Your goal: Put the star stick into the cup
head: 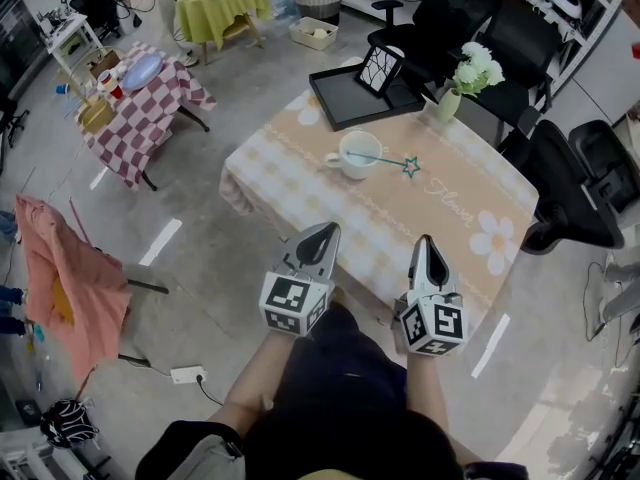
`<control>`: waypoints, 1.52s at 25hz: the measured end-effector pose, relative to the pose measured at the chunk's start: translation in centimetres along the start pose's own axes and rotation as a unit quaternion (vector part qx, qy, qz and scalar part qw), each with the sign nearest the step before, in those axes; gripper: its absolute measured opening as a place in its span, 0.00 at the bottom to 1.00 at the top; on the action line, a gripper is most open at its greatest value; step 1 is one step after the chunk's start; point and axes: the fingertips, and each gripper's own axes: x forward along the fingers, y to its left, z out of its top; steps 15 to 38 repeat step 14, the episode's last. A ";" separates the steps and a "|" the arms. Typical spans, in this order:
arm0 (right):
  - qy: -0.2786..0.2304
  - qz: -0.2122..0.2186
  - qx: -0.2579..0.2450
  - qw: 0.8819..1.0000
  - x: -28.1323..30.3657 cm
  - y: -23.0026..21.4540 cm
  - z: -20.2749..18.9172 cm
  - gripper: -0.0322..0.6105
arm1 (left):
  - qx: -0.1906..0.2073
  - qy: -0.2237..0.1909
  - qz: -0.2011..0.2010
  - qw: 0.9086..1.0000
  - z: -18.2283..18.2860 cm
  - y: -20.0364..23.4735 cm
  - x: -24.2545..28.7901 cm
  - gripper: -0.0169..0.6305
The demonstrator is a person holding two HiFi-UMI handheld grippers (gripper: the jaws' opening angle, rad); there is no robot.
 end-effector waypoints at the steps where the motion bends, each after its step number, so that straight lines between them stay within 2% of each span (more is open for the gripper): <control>1: 0.001 0.001 0.001 1.000 0.0 0.1 -0.1 0.05 | 0.001 0.000 0.000 1.000 0.0 0.0 0.0 0.04; 38: 0.008 -0.008 0.007 1.000 0.3 -0.4 -0.7 0.05 | 0.002 0.009 0.000 1.000 -0.6 0.7 0.7 0.04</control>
